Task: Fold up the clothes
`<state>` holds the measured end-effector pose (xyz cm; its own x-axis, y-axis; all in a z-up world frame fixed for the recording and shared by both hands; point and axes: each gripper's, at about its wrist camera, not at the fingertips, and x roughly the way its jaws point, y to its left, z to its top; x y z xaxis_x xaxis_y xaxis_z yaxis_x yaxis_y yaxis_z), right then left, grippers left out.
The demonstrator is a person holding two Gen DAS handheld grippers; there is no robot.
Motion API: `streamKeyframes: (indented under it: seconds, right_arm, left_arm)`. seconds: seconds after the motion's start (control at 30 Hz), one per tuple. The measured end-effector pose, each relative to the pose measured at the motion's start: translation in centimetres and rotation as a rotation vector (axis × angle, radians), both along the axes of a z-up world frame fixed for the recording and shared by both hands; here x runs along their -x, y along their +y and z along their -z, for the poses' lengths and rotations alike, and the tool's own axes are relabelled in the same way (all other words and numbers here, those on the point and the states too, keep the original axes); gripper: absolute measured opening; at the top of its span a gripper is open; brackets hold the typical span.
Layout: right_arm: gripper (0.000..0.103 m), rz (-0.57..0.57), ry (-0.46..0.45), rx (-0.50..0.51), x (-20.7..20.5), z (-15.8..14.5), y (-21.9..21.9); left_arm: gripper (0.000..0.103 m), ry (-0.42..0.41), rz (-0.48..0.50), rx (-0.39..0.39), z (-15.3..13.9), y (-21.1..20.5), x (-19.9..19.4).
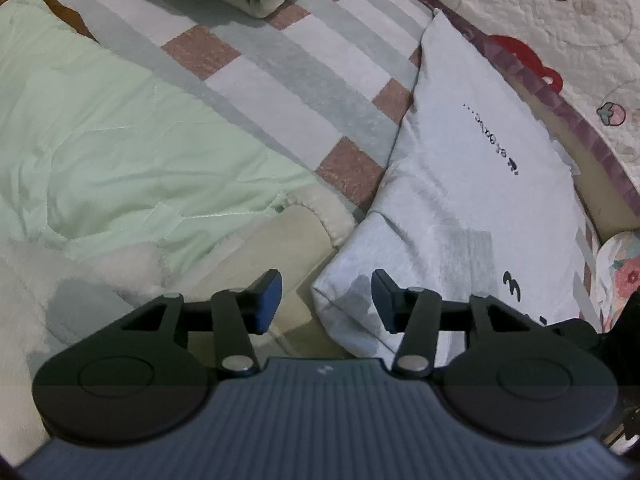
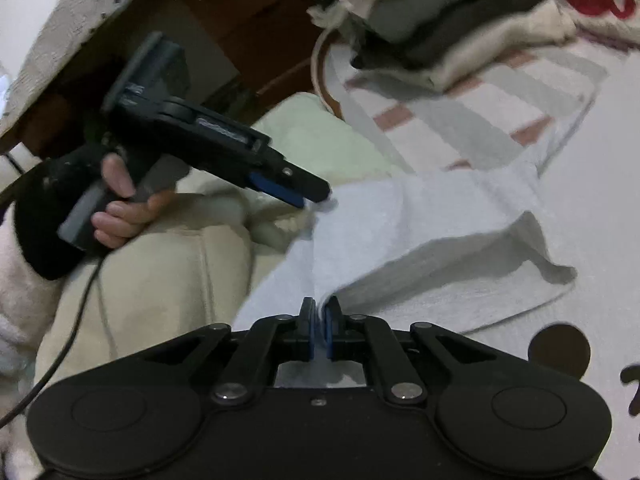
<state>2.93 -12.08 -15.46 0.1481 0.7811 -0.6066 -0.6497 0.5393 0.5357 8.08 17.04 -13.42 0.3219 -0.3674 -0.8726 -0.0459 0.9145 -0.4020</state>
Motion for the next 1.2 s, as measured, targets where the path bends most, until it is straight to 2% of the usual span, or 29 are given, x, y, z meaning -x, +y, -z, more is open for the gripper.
streamKeyframes:
  seconds: [0.2, 0.27, 0.3, 0.33, 0.37, 0.43, 0.53, 0.6, 0.67, 0.73, 0.77, 0.83, 0.9, 0.93, 0.97, 1.0, 1.07, 1.13, 1.2]
  right_arm:
    - [0.015, -0.015, 0.164, -0.065, -0.8, -0.1, -2.5]
    - [0.023, 0.018, 0.223, -0.108, -1.3, 0.0, -3.6]
    - [0.025, 0.046, 0.249, -0.131, -1.7, 0.0, -4.3]
    - [0.033, 0.092, 0.27, -0.153, -2.2, 0.1, -4.9]
    - [0.038, 0.145, 0.296, -0.18, -2.8, 0.2, -5.7]
    - [0.043, 0.282, 0.369, -0.253, -4.1, 1.0, -7.9]
    - [0.046, 0.49, 0.493, -0.339, -5.3, 3.2, -11.0]
    - [0.047, 0.584, 0.474, -0.3, -5.5, 3.6, -12.1]
    - [0.047, 0.615, 0.366, -0.153, -5.7, 3.0, -11.7]
    - [0.048, 0.596, 0.25, 0.012, -6.0, 2.7, -10.1]
    - [0.048, 0.577, 0.226, 0.05, -6.2, 2.9, -9.3]
    - [0.047, 0.546, 0.245, 0.057, -6.4, 3.8, -8.4]
    - [0.047, 0.533, 0.236, 0.108, -6.1, 4.3, -7.8]
    - [0.045, 0.516, 0.199, 0.158, -6.0, 4.4, -7.3]
    - [0.042, 0.498, 0.161, 0.206, -5.9, 4.4, -6.8]
    - [0.042, 0.475, 0.123, 0.244, -5.7, 4.2, -6.3]
    - [0.042, 0.44, 0.061, 0.297, -5.5, 4.1, -5.6]
    - [0.042, 0.413, 0.012, 0.332, -5.4, 4.1, -5.2]
    - [0.042, 0.399, -0.021, 0.338, -5.6, 4.2, -4.7]
  left_arm:
    - [0.077, 0.008, 0.045, -0.008, 0.4, -1.5, -1.1]
    - [0.076, -0.001, 0.069, 0.004, 0.5, -1.8, -0.9]
    - [0.052, -0.007, 0.082, 0.013, 0.5, -2.0, -0.8]
    - [0.026, -0.013, 0.095, 0.022, 0.5, -2.1, -0.6]
    - [0.003, -0.019, 0.116, 0.028, 0.4, -2.2, -0.4]
    - [0.003, -0.059, 0.174, -0.007, -0.9, -2.5, 0.4]
    - [0.002, -0.104, 0.229, -0.123, -2.6, -2.6, 1.3]
    - [0.001, -0.092, 0.231, -0.165, -1.8, -2.5, 1.8]
    - [0.001, -0.062, 0.201, -0.145, -0.9, -1.9, 1.8]
    - [0.001, -0.092, 0.151, -0.112, -1.4, -1.0, 1.8]
    - [0.001, -0.12, 0.133, -0.109, -1.9, -0.8, 1.9]
    - [0.002, -0.187, 0.117, -0.139, -2.9, -1.1, 2.4]
    - [0.004, -0.307, 0.138, -0.198, -4.7, -2.2, 3.3]
    - [0.006, -0.37, 0.16, -0.212, -5.6, -3.1, 3.7]
    - [0.015, -0.41, 0.186, -0.198, -6.2, -4.1, 3.8]
    - [0.03, -0.427, 0.212, -0.164, -6.5, -5.0, 3.7]
    - [0.044, -0.382, 0.255, -0.071, -5.8, -7.0, 2.6]
    - [0.044, -0.289, 0.296, -0.02, -3.8, -9.0, 1.4]
    - [0.04, -0.181, 0.345, -0.035, -1.1, -10.5, 0.9]
